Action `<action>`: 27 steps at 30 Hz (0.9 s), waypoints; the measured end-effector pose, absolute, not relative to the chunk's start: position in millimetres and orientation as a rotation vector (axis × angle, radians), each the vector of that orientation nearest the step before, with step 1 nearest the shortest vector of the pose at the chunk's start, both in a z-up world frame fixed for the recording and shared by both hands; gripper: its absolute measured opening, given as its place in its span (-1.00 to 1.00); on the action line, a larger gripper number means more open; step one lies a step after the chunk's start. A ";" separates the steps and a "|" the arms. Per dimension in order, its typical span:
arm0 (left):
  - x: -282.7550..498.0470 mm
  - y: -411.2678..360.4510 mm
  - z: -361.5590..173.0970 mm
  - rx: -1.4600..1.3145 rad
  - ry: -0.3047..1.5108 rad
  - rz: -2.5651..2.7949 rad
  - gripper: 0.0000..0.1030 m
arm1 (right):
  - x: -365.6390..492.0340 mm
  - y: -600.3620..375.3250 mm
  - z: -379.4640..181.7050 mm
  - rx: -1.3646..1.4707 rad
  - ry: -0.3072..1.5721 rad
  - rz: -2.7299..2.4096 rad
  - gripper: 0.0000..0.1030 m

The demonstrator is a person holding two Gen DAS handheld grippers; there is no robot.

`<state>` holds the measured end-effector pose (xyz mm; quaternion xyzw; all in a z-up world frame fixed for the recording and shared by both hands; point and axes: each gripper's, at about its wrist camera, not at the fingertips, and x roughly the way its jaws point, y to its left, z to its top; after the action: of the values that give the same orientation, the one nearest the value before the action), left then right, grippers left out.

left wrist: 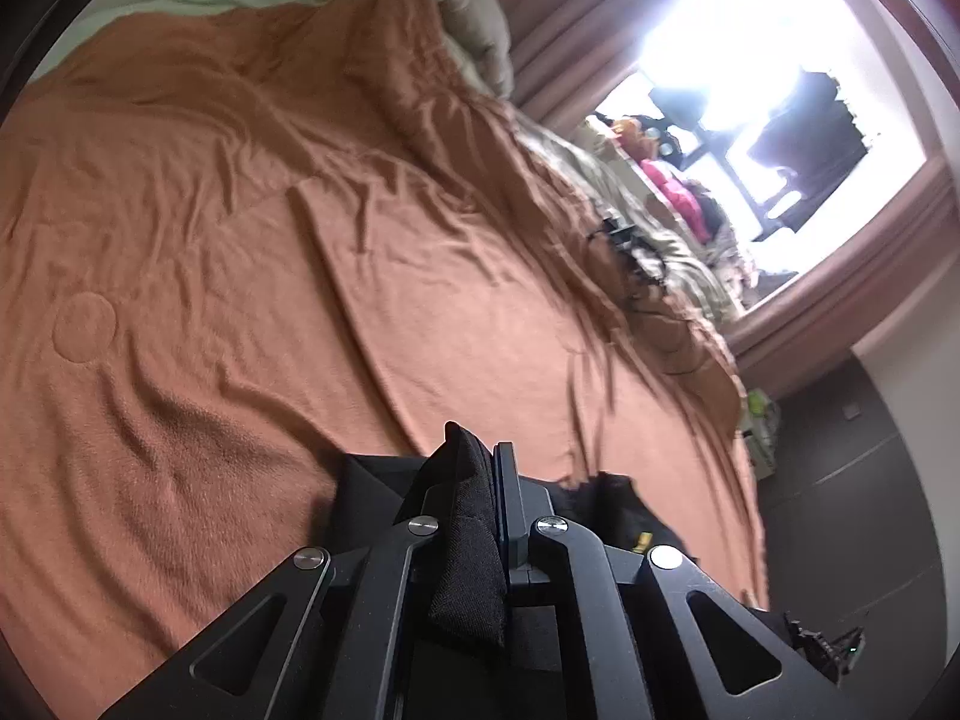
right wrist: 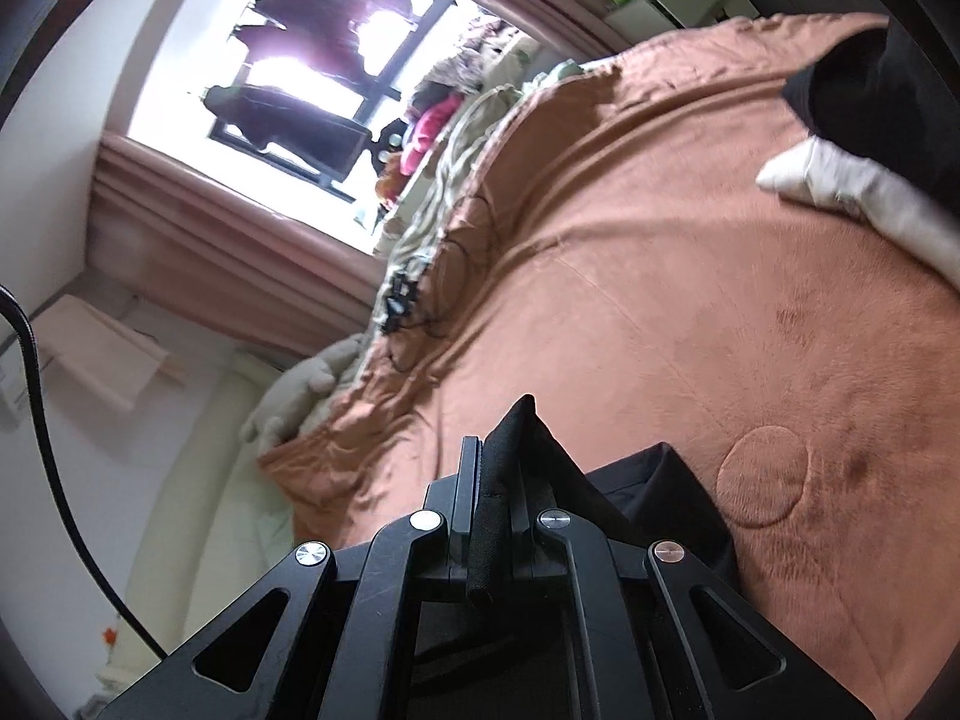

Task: Fold large clothes

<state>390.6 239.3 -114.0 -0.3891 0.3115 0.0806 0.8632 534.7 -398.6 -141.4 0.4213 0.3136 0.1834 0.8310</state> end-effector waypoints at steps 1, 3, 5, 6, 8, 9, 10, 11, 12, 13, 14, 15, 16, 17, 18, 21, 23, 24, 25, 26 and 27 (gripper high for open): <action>395.0 239.2 -119.0 -0.808 0.666 0.181 -0.91 | 539.3 -396.0 -144.6 0.883 0.671 0.387 -0.87; 401.8 238.6 -126.0 -0.795 0.697 0.194 -0.91 | 547.7 -389.5 -148.9 0.846 0.690 0.373 -0.77; 408.5 238.1 -131.4 -0.775 0.739 0.201 -0.75 | 553.3 -382.3 -151.0 0.799 0.724 0.347 -0.24; 411.0 238.5 -133.4 -0.766 0.755 0.202 -0.68 | 553.5 -380.9 -151.4 0.787 0.731 0.338 0.14; 409.9 239.3 -131.7 -0.755 0.752 0.211 -0.28 | 551.3 -379.2 -150.0 0.757 0.728 0.324 0.24; 406.4 239.9 -127.8 -0.744 0.736 0.225 -0.11 | 549.8 -378.9 -148.7 0.742 0.731 0.323 0.25; 402.1 241.2 -123.3 -0.734 0.713 0.241 0.27 | 548.0 -378.6 -147.8 0.732 0.739 0.323 0.25; 398.2 242.0 -120.0 -0.730 0.694 0.248 0.57 | 545.5 -379.7 -146.8 0.729 0.748 0.320 0.26; 391.7 243.7 -114.4 -0.729 0.666 0.254 0.64 | 543.4 -381.0 -146.2 0.726 0.751 0.317 0.26; 385.7 245.5 -109.9 -0.729 0.649 0.252 0.66 | 538.9 -383.7 -144.0 0.717 0.750 0.310 0.26; 383.5 247.7 -108.9 -0.727 0.648 0.250 0.66 | 535.8 -385.7 -142.2 0.707 0.749 0.300 0.27; 378.2 249.8 -107.2 -0.720 0.656 0.251 0.66 | 531.2 -388.6 -140.4 0.698 0.749 0.287 0.28; 372.4 252.0 -106.9 -0.711 0.666 0.255 0.66 | 527.1 -391.7 -139.5 0.693 0.752 0.277 0.28; 369.7 252.8 -106.6 -0.707 0.669 0.258 0.66 | 523.5 -394.2 -139.3 0.691 0.755 0.270 0.28; 362.5 254.6 -107.4 -0.703 0.673 0.263 0.66 | 519.4 -397.3 -139.8 0.690 0.759 0.264 0.28; 344.2 257.1 -113.4 -0.703 0.695 0.260 0.66 | 506.1 -405.2 -143.6 0.680 0.777 0.235 0.28; 336.6 254.8 -119.4 -0.696 0.733 0.258 0.65 | 497.3 -409.8 -148.1 0.671 0.799 0.218 0.28; 331.9 252.7 -123.4 -0.691 0.752 0.256 0.64 | 493.1 -410.9 -150.6 0.667 0.811 0.213 0.28; 325.4 251.5 -126.8 -0.686 0.768 0.251 0.60 | 488.8 -411.3 -152.6 0.661 0.823 0.208 0.28; 320.5 249.0 -130.0 -0.680 0.782 0.245 0.55 | 484.7 -411.0 -155.1 0.653 0.834 0.205 0.28; 314.7 246.0 -134.1 -0.675 0.797 0.239 0.52 | 480.8 -410.3 -157.1 0.644 0.843 0.204 0.28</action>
<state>314.7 246.0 -134.1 -0.3217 0.3798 0.1138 0.8598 480.8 -410.3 -157.1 0.3066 0.4011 0.0970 0.8577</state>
